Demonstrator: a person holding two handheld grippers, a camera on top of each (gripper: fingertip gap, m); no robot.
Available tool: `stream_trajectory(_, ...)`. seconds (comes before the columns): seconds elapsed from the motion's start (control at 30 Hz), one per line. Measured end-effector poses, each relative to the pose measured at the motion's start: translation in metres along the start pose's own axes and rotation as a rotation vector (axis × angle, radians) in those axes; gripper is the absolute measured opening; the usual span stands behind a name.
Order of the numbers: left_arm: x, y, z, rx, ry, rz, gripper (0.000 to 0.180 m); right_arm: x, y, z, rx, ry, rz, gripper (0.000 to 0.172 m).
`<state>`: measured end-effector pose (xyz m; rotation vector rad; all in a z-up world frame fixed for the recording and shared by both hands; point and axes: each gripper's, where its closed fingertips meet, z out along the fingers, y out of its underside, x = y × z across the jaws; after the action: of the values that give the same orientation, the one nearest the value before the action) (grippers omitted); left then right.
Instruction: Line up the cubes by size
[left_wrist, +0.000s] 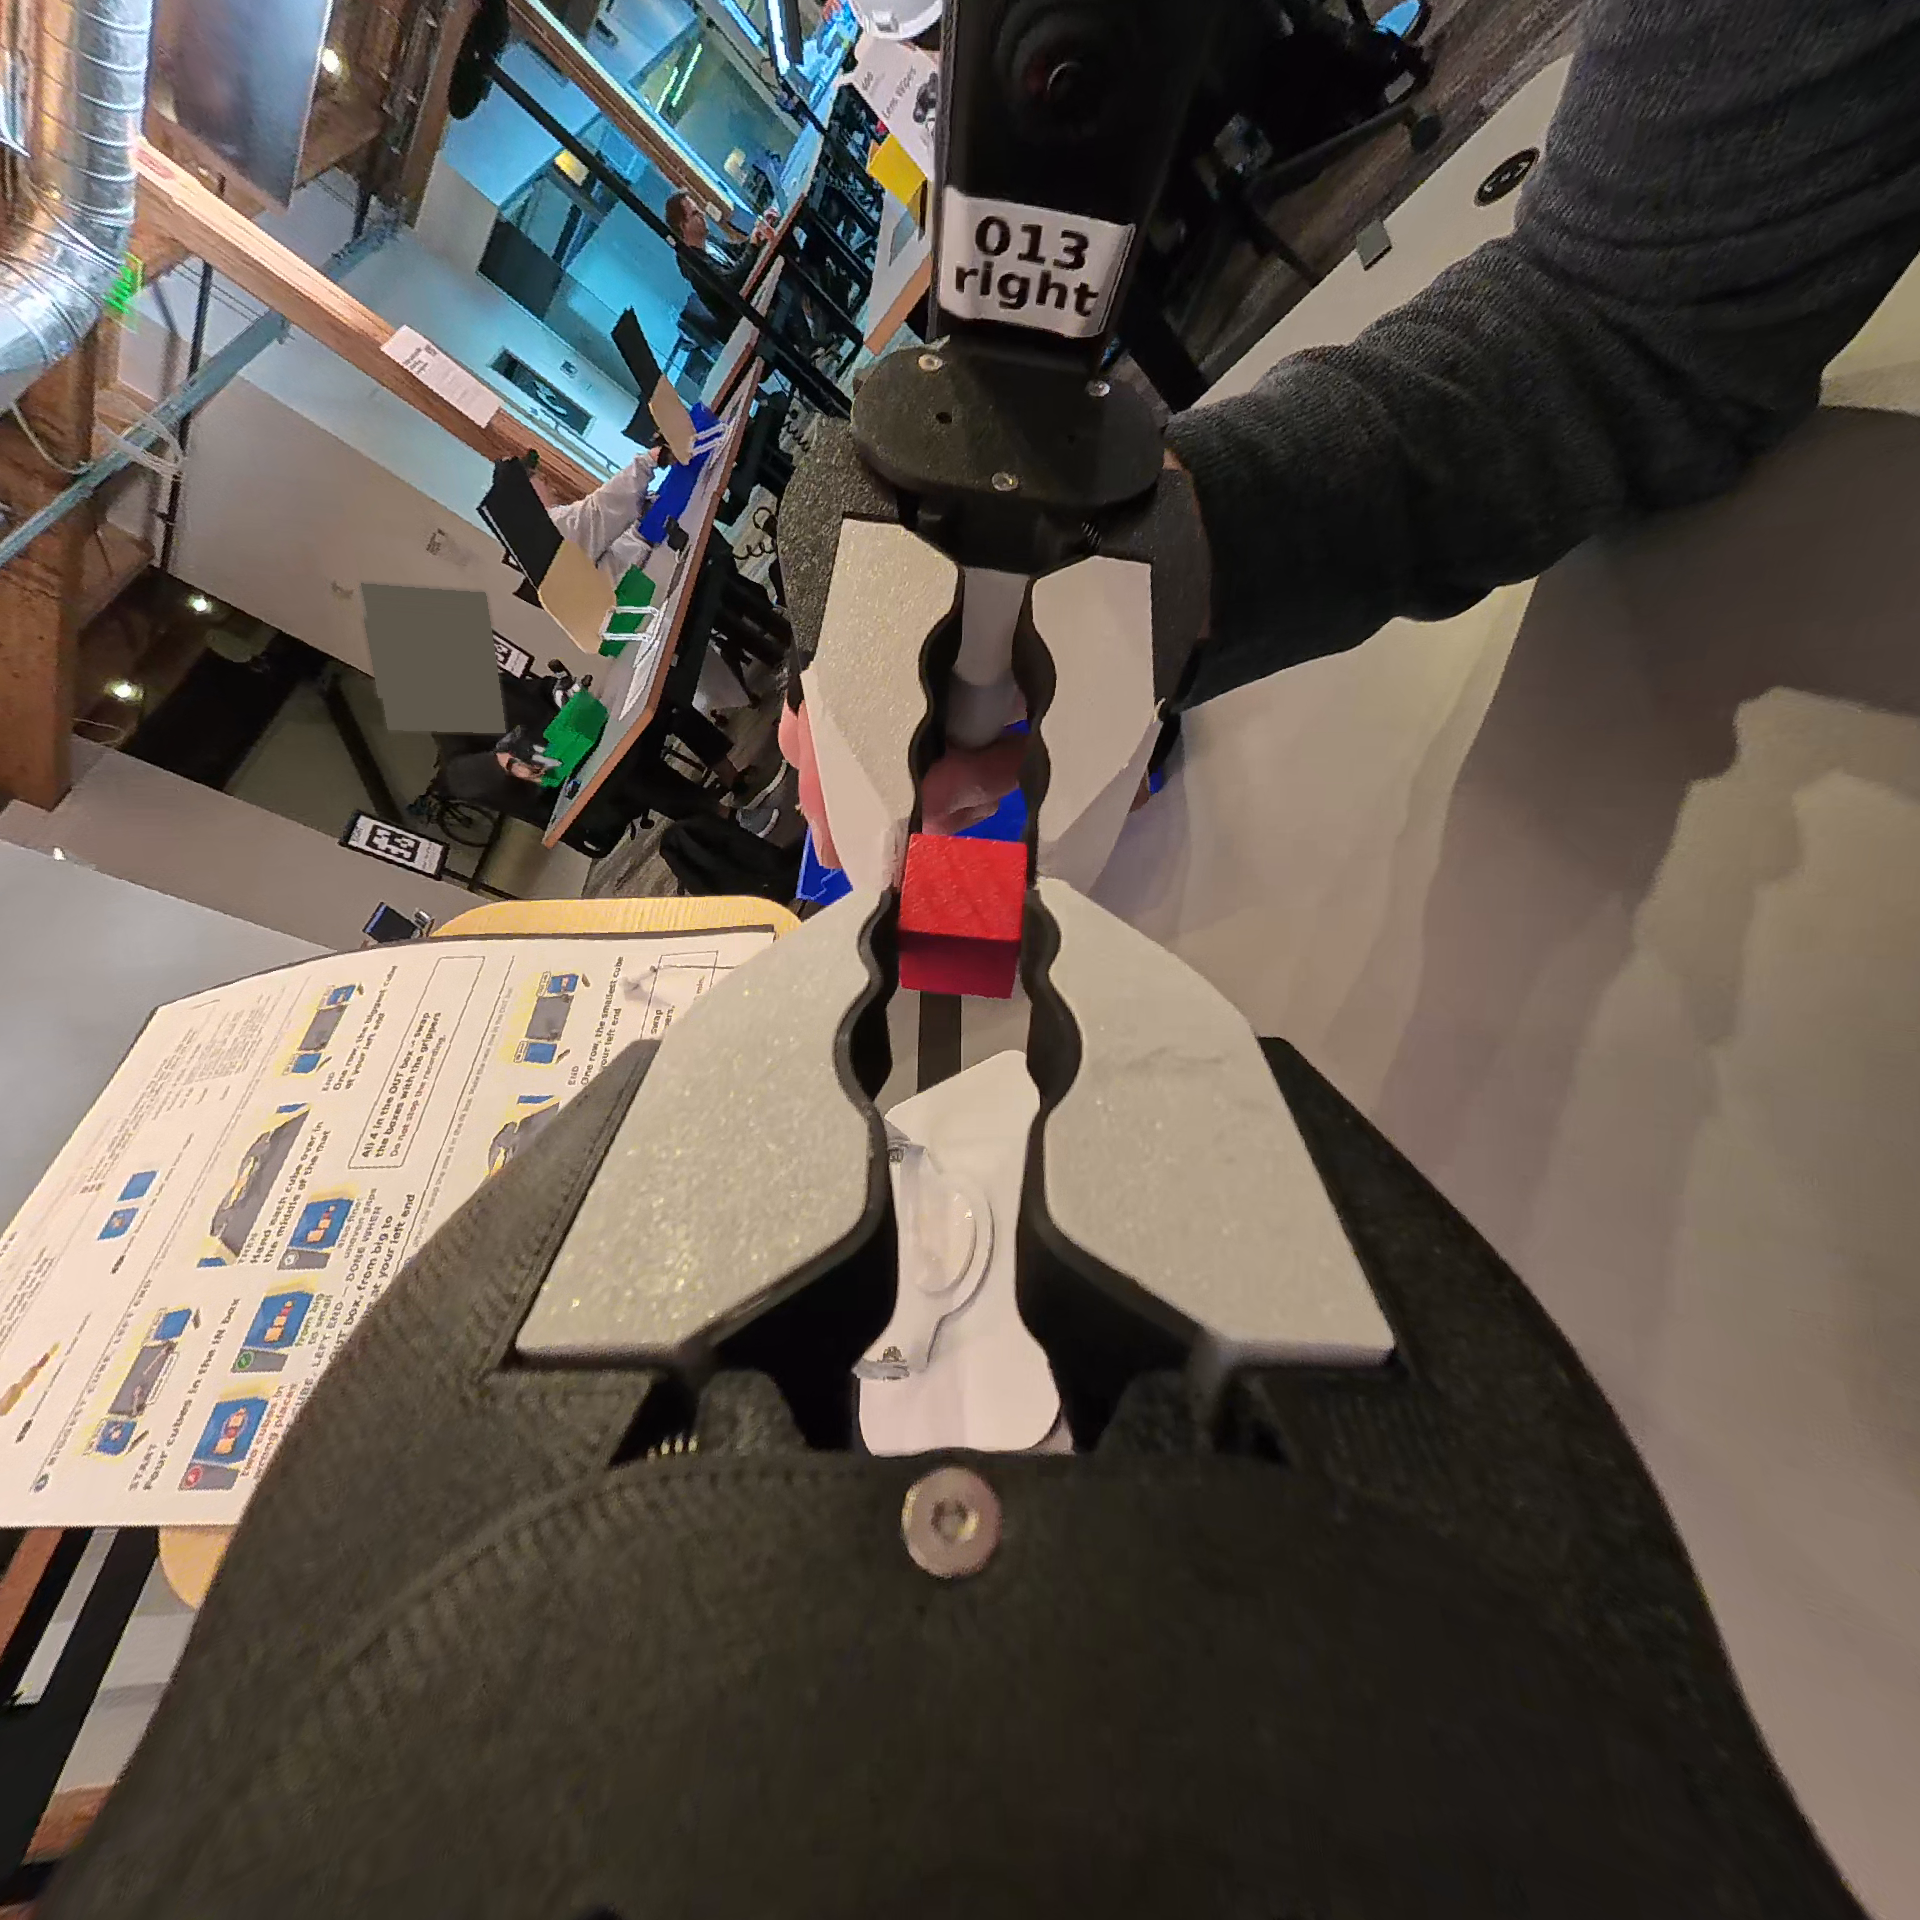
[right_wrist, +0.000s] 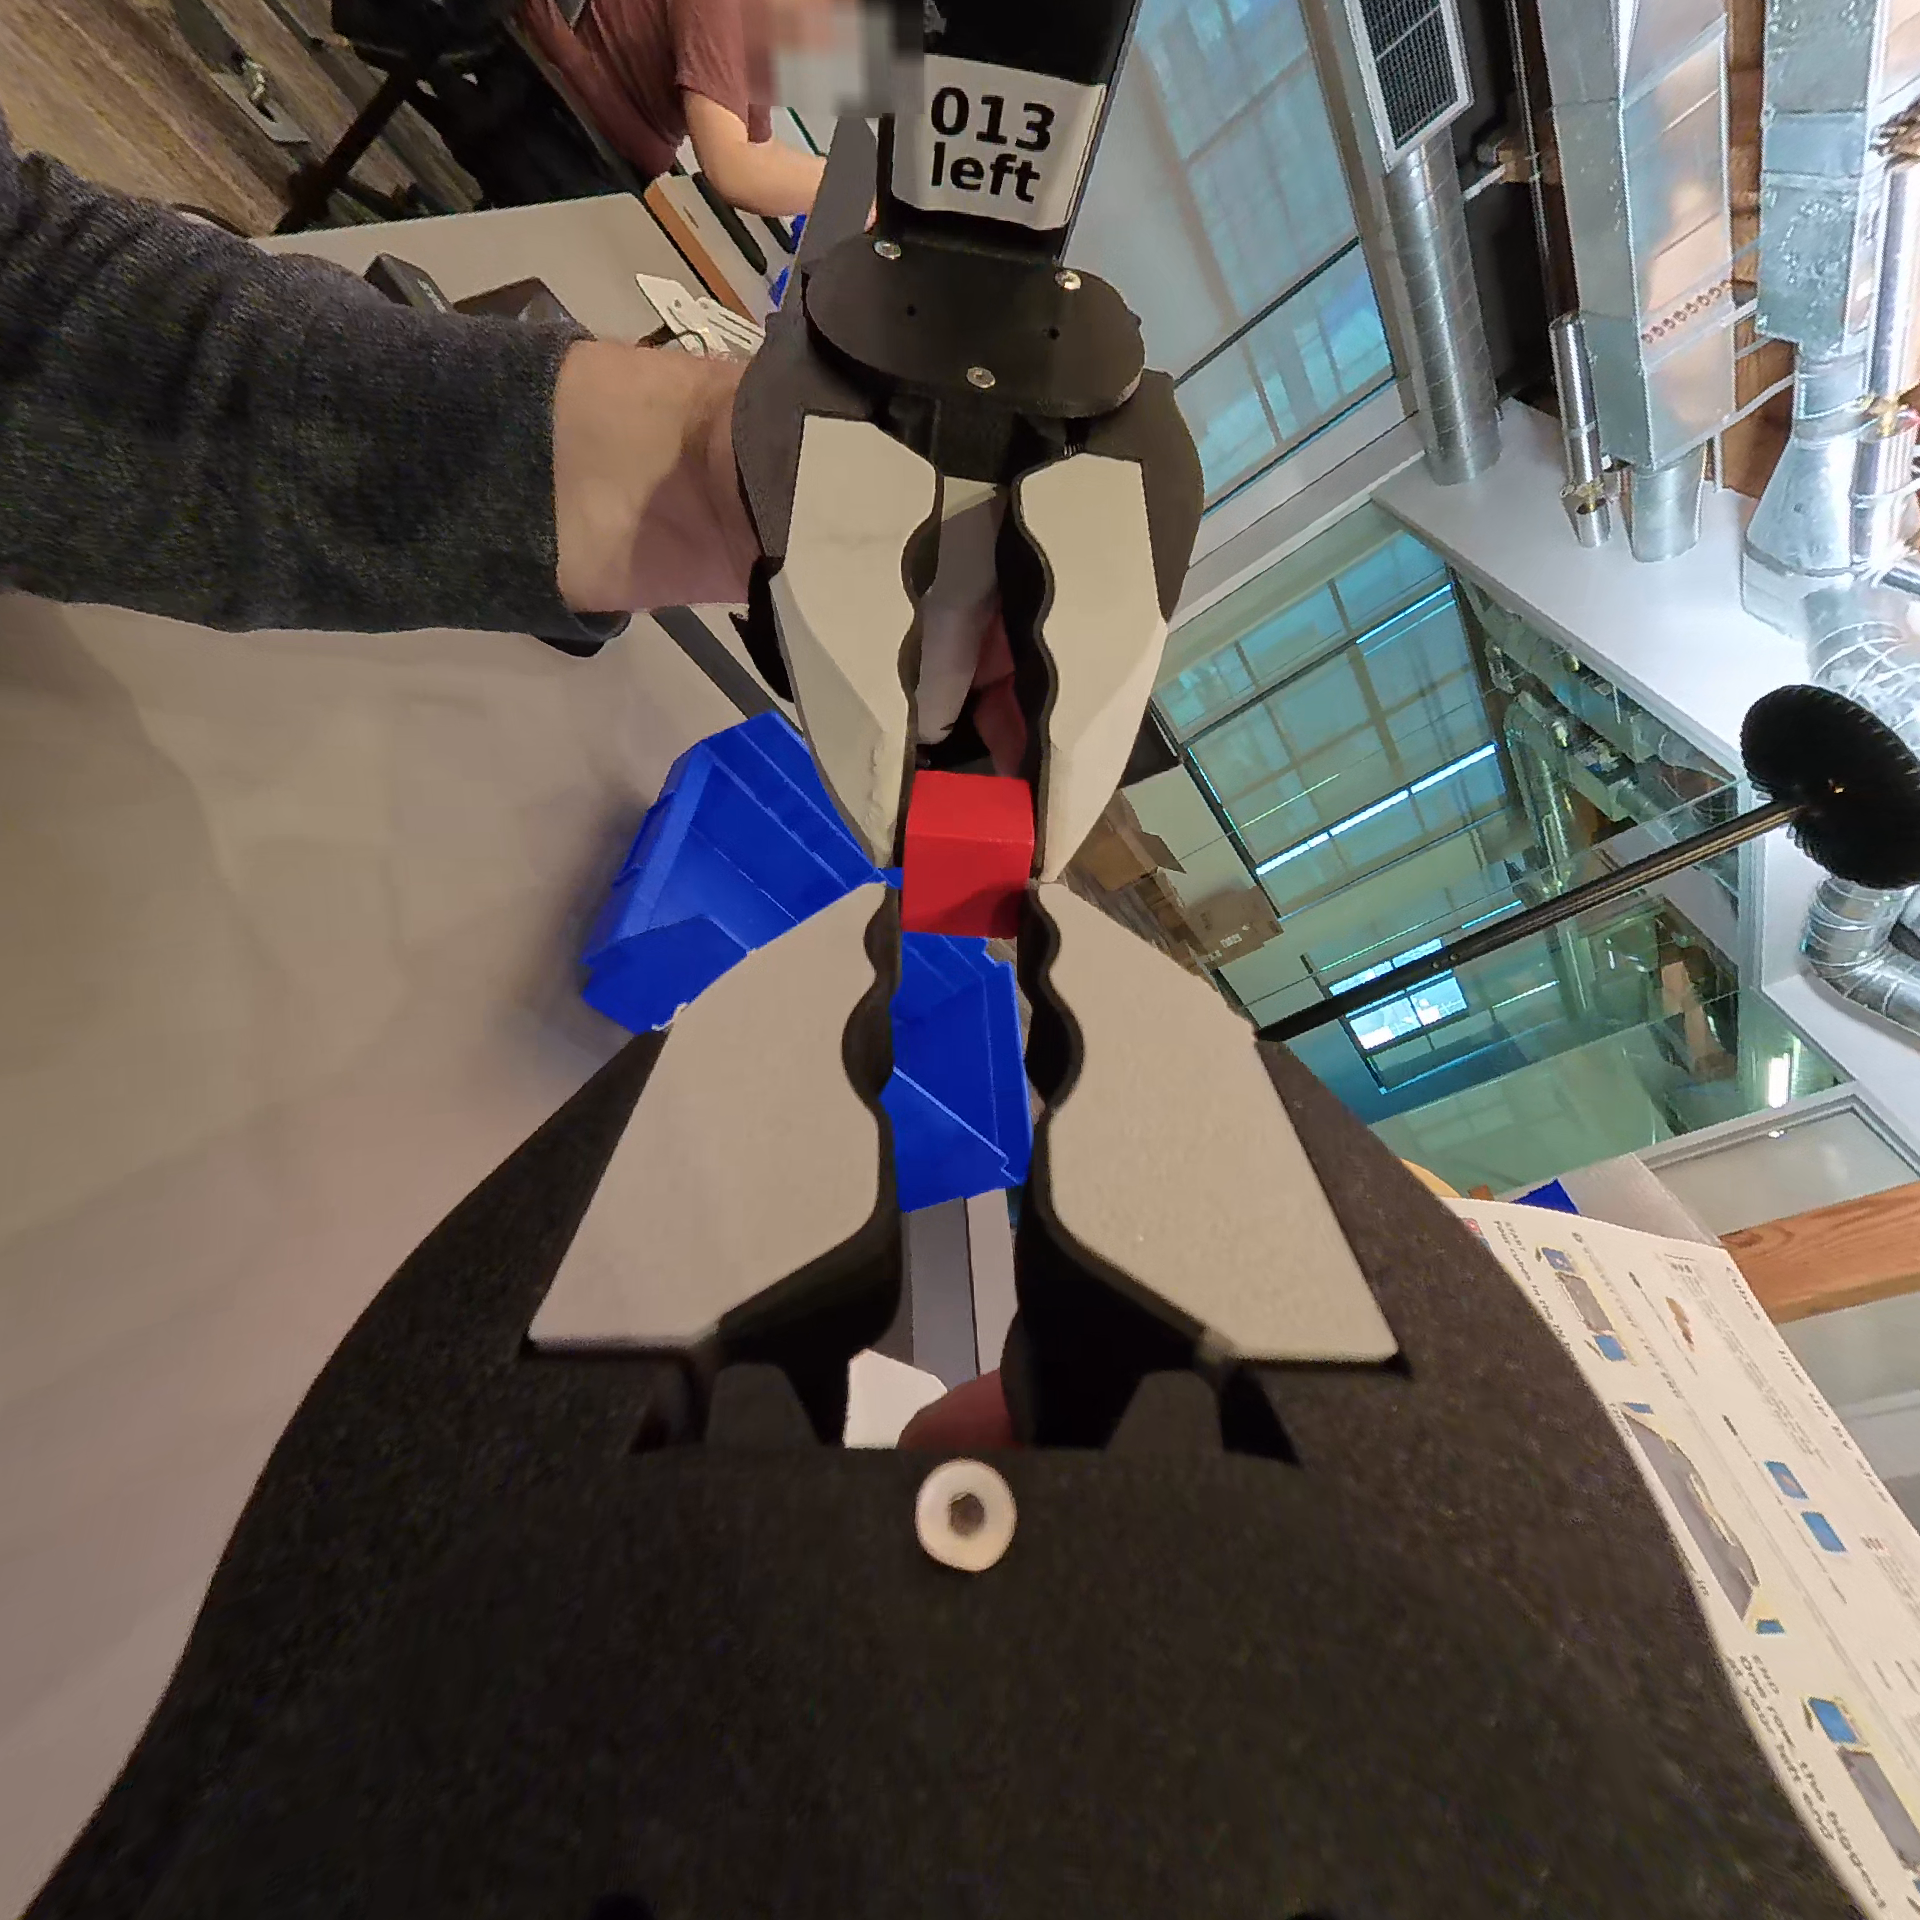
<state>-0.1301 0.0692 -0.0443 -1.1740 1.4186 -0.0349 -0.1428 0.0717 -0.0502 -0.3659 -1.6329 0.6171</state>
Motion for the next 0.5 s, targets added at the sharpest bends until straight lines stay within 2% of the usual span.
stream_trajectory(0.5, 0.0019, -0.0054, 0.0004, 0.015, 0.004, 0.010, 0.021, -0.0007, -0.0006, 0.0007, -0.026, 0.002, -0.022, 0.021)
